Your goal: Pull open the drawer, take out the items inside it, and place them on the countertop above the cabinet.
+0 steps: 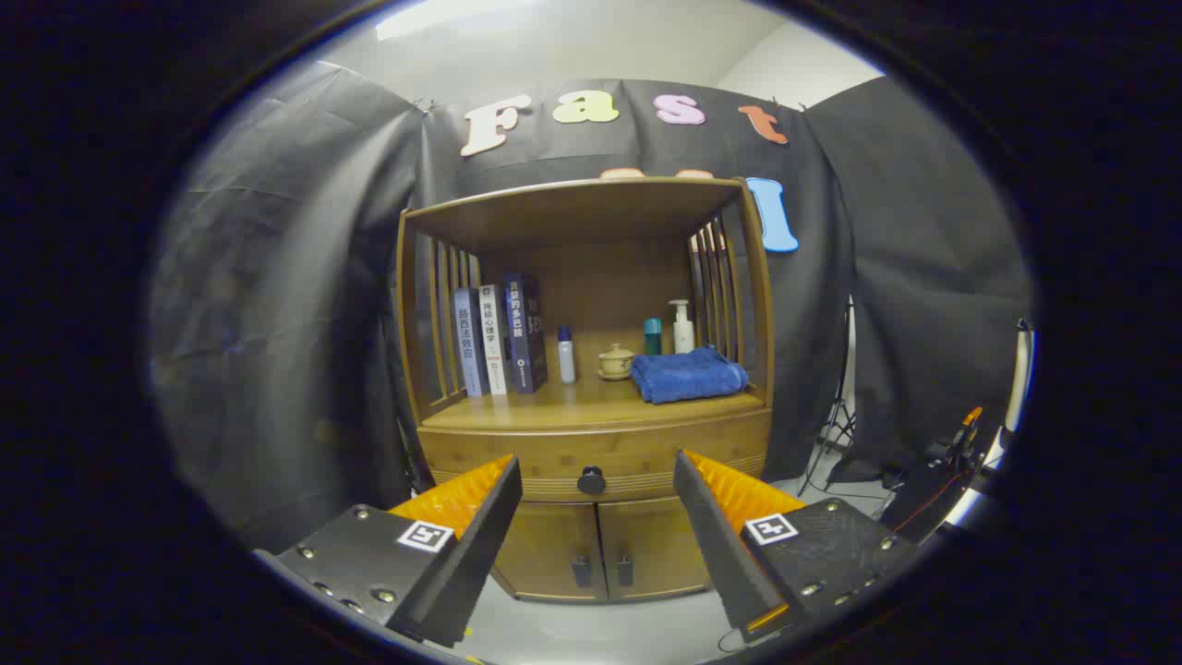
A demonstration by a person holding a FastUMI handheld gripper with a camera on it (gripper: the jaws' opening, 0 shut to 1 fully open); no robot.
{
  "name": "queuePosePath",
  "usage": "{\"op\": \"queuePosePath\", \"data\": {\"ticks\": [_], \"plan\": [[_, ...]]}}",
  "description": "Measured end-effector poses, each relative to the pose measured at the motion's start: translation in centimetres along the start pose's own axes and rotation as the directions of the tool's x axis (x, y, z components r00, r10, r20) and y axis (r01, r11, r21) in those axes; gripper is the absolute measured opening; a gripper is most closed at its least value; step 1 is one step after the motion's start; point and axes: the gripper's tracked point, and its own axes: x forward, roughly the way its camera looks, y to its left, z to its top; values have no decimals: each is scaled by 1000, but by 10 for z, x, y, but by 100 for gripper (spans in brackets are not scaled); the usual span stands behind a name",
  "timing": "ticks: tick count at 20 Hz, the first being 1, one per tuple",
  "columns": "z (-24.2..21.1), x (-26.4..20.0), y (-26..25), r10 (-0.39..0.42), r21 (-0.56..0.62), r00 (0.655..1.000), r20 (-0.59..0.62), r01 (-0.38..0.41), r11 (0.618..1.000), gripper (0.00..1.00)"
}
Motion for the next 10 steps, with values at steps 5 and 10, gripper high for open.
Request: {"op": "queuePosePath", "data": {"ticks": [5,10], "plan": [[-10,2,6,8,-11,1000,-24,-8,1000,99],[-6,-1,7,10,-25,1000,-11,-10,1000,99]]}}
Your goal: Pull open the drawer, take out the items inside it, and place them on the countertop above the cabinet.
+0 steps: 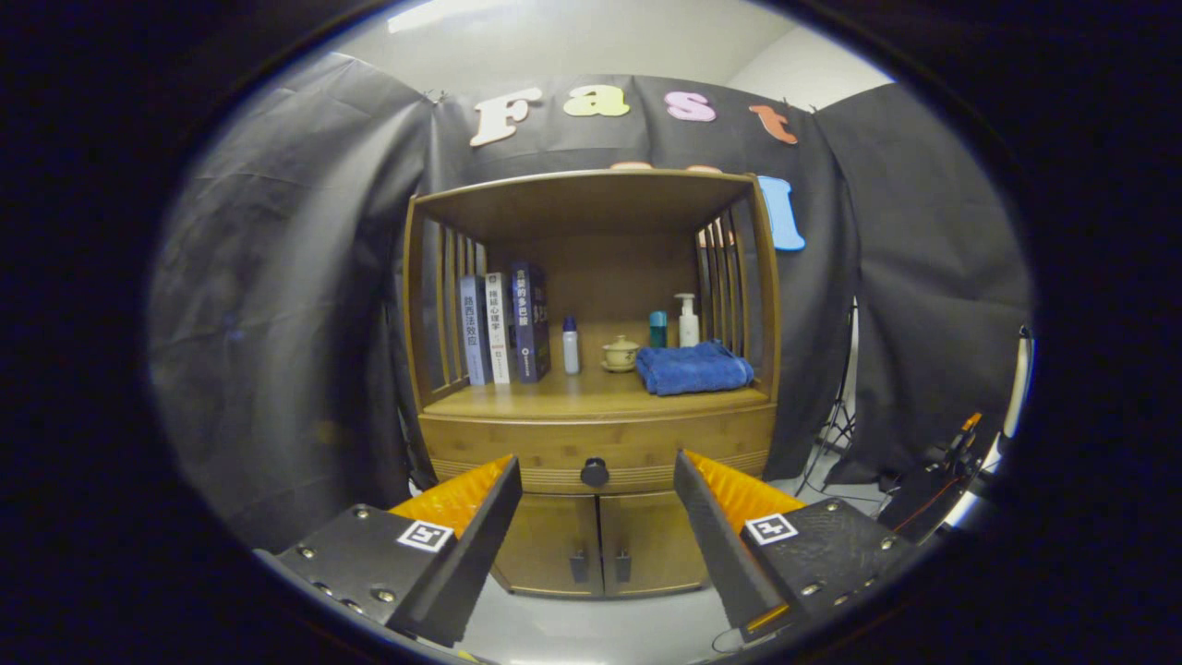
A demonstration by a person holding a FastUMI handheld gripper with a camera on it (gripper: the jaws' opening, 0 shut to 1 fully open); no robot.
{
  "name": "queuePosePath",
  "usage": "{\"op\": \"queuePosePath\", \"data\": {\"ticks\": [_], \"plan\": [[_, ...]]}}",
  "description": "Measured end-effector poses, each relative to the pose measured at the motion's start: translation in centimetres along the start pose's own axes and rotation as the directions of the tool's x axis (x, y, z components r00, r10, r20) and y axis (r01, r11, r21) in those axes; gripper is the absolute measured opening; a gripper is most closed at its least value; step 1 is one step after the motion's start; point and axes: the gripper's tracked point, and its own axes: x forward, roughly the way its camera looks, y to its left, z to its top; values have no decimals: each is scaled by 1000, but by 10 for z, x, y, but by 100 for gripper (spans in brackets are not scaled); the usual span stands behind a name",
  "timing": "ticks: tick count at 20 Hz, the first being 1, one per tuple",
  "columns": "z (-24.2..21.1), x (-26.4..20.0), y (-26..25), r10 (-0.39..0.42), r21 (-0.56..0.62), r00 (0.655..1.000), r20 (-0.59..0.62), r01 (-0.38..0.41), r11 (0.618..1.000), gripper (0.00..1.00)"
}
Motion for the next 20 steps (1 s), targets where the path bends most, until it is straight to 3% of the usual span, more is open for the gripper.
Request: {"op": "queuePosePath", "data": {"ticks": [12,20], "plan": [[-5,18,4,1,18,1000,11,-1,1000,99],[-46,87,13,14,3,1000,-22,-14,1000,99]]}}
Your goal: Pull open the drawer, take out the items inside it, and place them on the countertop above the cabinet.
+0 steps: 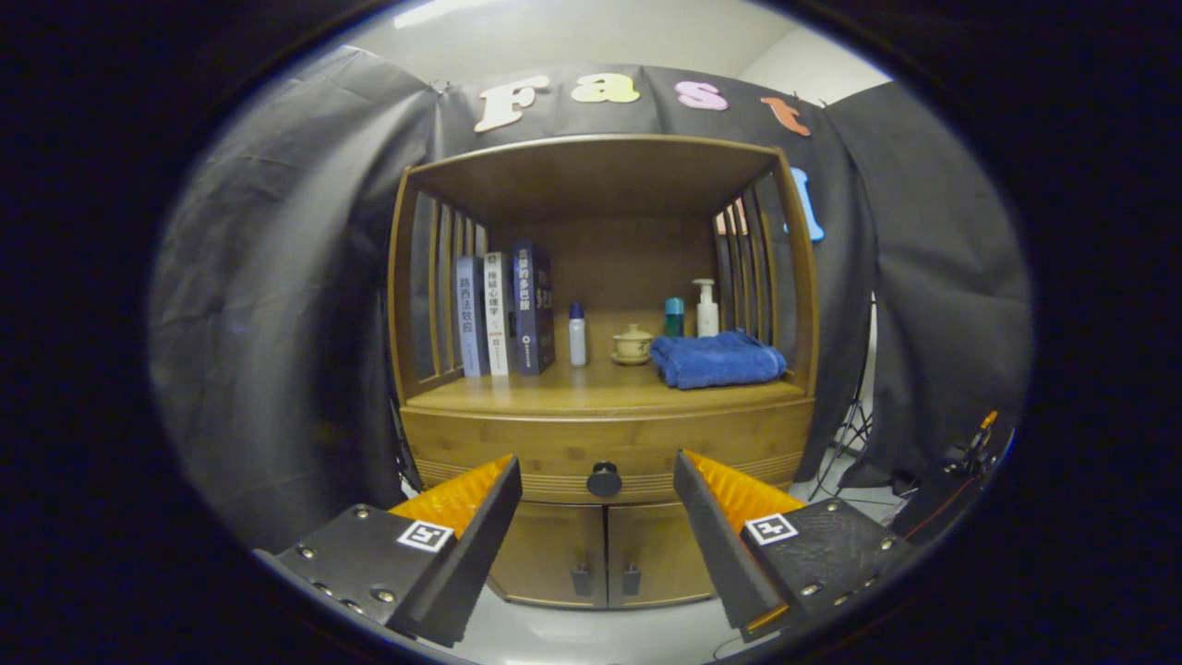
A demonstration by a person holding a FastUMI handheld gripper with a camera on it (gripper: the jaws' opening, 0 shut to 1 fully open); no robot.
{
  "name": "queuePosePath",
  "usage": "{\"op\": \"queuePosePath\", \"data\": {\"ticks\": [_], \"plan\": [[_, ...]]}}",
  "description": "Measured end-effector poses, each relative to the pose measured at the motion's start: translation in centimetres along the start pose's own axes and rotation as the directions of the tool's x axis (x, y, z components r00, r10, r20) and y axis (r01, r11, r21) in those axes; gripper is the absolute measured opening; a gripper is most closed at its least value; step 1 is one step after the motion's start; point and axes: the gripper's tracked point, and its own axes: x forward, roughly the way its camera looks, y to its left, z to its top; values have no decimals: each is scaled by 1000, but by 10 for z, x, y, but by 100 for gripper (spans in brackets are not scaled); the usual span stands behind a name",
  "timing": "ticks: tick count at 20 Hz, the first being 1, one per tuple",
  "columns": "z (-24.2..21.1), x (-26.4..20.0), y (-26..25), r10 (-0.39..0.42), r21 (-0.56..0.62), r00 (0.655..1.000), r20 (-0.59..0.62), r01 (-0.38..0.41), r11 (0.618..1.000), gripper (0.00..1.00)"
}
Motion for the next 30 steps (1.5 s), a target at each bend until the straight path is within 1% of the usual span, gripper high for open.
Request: {"op": "queuePosePath", "data": {"ticks": [3,8,11,14,15,16,17,18,20,22,24,26,30], "plan": [[-17,30,2,-10,18,1000,-17,10,1000,99],[-46,79,3,-17,-2,999,-49,17,1000,99],[-61,102,-5,-48,-10,997,-64,47,999,99],[-76,120,-6,-53,-15,994,-91,52,999,99],[-79,125,-5,-47,6,994,-98,48,999,90],[-78,135,3,-24,19,996,-90,26,999,81],[-82,143,-3,-55,5,993,-103,56,998,72],[-89,155,-4,-57,32,990,-130,62,998,62],[-93,157,-4,-53,89,986,-161,68,994,44],[-90,156,-5,-52,82,987,-153,65,994,44],[-92,158,-6,-55,22,987,-153,59,998,39],[-93,152,-5,-48,27,984,-174,54,998,30],[-95,124,-6,-41,21,983,-176,45,999,30]]}}
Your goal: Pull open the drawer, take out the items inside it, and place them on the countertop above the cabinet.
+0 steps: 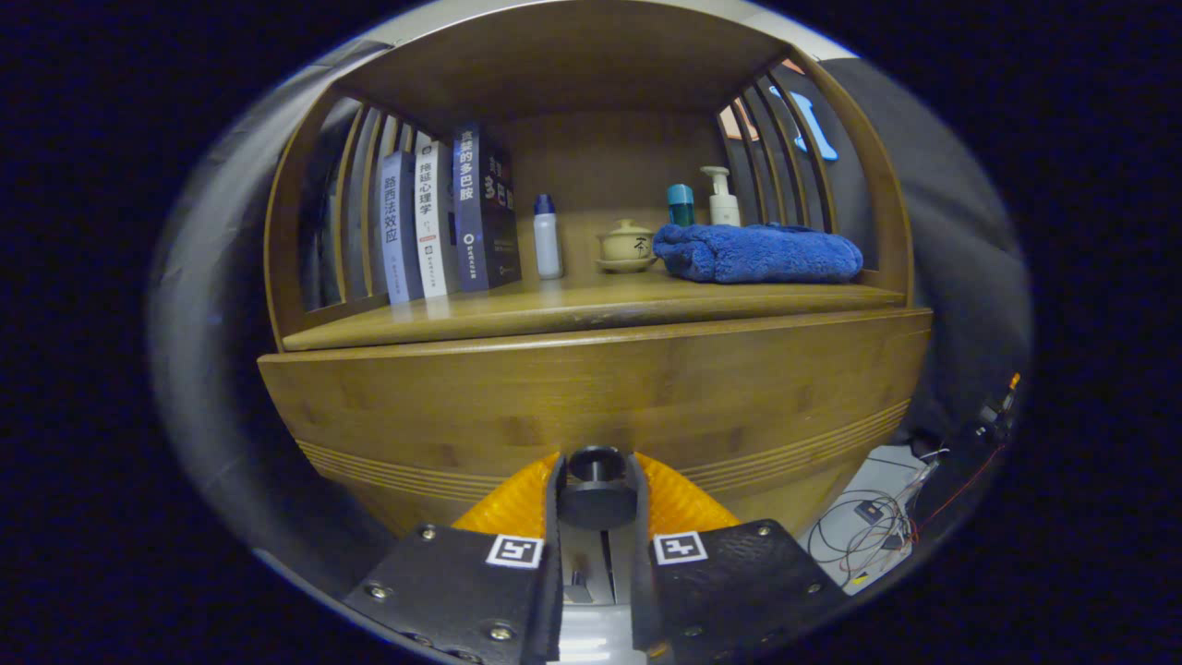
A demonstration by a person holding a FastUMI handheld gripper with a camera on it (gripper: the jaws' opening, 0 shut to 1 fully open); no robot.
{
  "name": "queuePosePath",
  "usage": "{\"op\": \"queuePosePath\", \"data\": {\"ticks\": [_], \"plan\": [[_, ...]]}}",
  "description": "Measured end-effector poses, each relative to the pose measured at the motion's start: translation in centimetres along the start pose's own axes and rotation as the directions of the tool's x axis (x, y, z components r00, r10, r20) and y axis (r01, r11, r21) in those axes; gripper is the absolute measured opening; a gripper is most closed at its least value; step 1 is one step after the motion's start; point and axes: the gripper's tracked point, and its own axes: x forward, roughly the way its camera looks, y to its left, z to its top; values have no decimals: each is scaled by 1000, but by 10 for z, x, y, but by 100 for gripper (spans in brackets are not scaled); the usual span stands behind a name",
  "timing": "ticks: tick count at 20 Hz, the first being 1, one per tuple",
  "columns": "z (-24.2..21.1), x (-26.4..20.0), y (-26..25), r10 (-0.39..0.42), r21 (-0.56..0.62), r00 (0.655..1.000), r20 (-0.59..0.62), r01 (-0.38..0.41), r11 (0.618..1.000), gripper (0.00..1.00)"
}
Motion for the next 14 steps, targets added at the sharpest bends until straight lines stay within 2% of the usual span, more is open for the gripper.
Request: {"op": "queuePosePath", "data": {"ticks": [9,14], "plan": [[-24,-94,-8,8,7,1000,6,-8,1000,29],[-38,-121,-6,16,-7,1000,-2,-16,1000,29]]}}
